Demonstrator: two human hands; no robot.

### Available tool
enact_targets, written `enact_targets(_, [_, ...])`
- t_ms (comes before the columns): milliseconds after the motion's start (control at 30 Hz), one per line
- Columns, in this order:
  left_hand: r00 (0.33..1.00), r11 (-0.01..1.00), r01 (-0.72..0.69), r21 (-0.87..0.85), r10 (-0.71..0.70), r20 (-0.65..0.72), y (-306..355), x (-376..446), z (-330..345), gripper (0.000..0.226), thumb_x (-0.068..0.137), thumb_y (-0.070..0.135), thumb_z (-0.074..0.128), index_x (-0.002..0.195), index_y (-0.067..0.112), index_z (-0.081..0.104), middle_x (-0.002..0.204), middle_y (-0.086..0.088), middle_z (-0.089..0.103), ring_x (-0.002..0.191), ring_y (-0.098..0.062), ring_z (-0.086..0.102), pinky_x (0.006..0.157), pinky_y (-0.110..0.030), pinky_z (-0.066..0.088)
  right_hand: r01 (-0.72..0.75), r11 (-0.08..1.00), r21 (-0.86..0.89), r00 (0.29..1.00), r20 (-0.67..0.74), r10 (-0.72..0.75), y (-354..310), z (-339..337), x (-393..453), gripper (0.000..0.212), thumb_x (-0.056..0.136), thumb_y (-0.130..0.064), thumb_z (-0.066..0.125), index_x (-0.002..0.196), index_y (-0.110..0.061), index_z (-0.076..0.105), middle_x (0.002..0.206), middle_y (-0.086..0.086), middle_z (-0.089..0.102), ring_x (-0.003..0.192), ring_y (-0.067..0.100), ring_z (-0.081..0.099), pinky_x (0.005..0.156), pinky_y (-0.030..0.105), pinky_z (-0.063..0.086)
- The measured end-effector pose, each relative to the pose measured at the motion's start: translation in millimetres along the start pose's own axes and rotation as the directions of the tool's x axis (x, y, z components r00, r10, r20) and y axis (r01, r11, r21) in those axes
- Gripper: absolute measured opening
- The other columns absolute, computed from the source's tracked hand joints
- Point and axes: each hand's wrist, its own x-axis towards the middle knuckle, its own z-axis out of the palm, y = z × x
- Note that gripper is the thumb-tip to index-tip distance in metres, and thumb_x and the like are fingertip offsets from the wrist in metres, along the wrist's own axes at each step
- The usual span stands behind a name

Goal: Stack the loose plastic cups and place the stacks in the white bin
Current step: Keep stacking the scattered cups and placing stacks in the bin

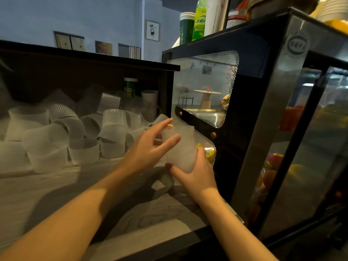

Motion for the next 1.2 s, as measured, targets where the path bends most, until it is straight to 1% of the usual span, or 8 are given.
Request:
enact_targets(133, [0.984, 0.997, 0.051, 0.061, -0.060, 0.167, -5.6, -8.6, 6.3, 0.079, 0.083, 0.078, 0.023, 0.150, 0.037, 0.031, 0.151, 0.007, 0.041, 0.128, -0.006, 0.043, 0.096, -0.025, 0.037, -0.049, 0.999, 0.019, 0.997, -0.061, 0.050, 2.9, -2.7, 1.2, 0.089, 0.070, -0.051, 0.080, 0.139, -0.026, 0.030, 0.127, -0.003, 0.046, 0.112, 0.017, 0.050, 0.089, 0.043, 0.053])
enact_targets(233, [0.984, 0.995, 0.083, 0.063, -0.092, 0.153, -3.9, -11.0, 8.9, 0.072, 0.089, 0.072, 0.016, 0.148, 0.036, 0.035, 0.139, 0.016, 0.047, 0.121, -0.001, 0.045, 0.092, -0.020, 0.035, -0.063, 0.998, 0.004, 0.995, -0.075, 0.063, 3.2, -2.1, 2.4, 0.088, 0.069, -0.052, 0.080, 0.137, -0.027, 0.030, 0.125, -0.004, 0.046, 0.111, 0.017, 0.050, 0.088, 0.045, 0.053])
enact_targets(333, [0.989, 0.992, 0.127, 0.017, -0.128, 0.068, -6.2, -9.9, 10.1, 0.063, 0.089, 0.064, 0.021, 0.144, 0.037, 0.038, 0.119, 0.020, 0.052, 0.108, 0.004, 0.052, 0.085, -0.017, 0.041, -0.069, 0.997, 0.034, 0.992, -0.108, 0.072, 3.2, -1.1, 1.5, 0.086, 0.068, -0.055, 0.079, 0.135, -0.029, 0.030, 0.121, -0.005, 0.046, 0.108, 0.016, 0.052, 0.086, 0.044, 0.054])
enact_targets(567, [0.974, 0.962, 0.224, 0.153, -0.214, -0.080, -33.8, -3.2, 8.0, 0.046, 0.097, 0.038, 0.053, 0.139, 0.020, 0.047, 0.116, 0.004, 0.061, 0.088, 0.001, 0.058, 0.065, -0.011, 0.044, -0.178, 0.983, 0.044, 0.965, -0.187, 0.183, 5.0, -5.6, -0.3, 0.078, 0.071, -0.059, 0.073, 0.127, -0.023, 0.034, 0.114, -0.002, 0.049, 0.101, 0.019, 0.055, 0.083, 0.044, 0.055])
enact_targets(767, [0.948, 0.925, 0.317, 0.209, -0.315, -0.040, -46.3, 17.0, 15.7, 0.061, 0.092, 0.042, 0.063, 0.145, 0.024, 0.040, 0.130, 0.001, 0.055, 0.101, -0.008, 0.055, 0.069, -0.014, 0.041, -0.201, 0.978, 0.048, 0.957, -0.204, 0.206, 2.2, -7.7, -1.6, 0.073, 0.073, -0.054, 0.075, 0.123, -0.021, 0.034, 0.111, -0.003, 0.048, 0.102, 0.019, 0.055, 0.083, 0.038, 0.055])
enact_targets(933, [0.921, 0.909, 0.388, 0.150, -0.389, -0.026, -59.5, 38.8, 30.4, 0.074, 0.086, 0.044, 0.069, 0.148, 0.023, 0.035, 0.142, -0.005, 0.048, 0.123, -0.023, 0.051, 0.090, -0.032, 0.047, -0.222, 0.974, 0.048, 0.952, -0.205, 0.227, 2.4, -6.1, -1.2, 0.071, 0.074, -0.053, 0.075, 0.122, -0.023, 0.033, 0.112, -0.002, 0.048, 0.103, 0.019, 0.054, 0.083, 0.040, 0.056])
enact_targets(1033, [0.925, 0.917, 0.378, 0.128, -0.379, -0.022, -63.2, 48.1, 44.5, 0.078, 0.082, 0.038, 0.074, 0.148, 0.020, 0.036, 0.142, -0.006, 0.048, 0.120, -0.024, 0.054, 0.097, -0.039, 0.049, -0.228, 0.973, 0.043, 0.951, -0.202, 0.232, 2.3, -3.8, 0.5, 0.066, 0.073, -0.054, 0.074, 0.116, -0.029, 0.030, 0.112, -0.002, 0.048, 0.103, 0.019, 0.054, 0.084, 0.042, 0.055])
enact_targets(1200, [0.950, 0.942, 0.306, 0.136, -0.294, -0.103, -66.2, 51.8, 55.7, 0.066, 0.083, 0.029, 0.073, 0.141, 0.020, 0.045, 0.133, -0.003, 0.056, 0.102, -0.020, 0.060, 0.086, -0.038, 0.053, -0.209, 0.978, 0.006, 0.958, -0.198, 0.206, 2.1, -3.1, 1.9, 0.070, 0.073, -0.058, 0.072, 0.122, -0.028, 0.031, 0.112, -0.006, 0.046, 0.101, 0.015, 0.052, 0.084, 0.040, 0.054])
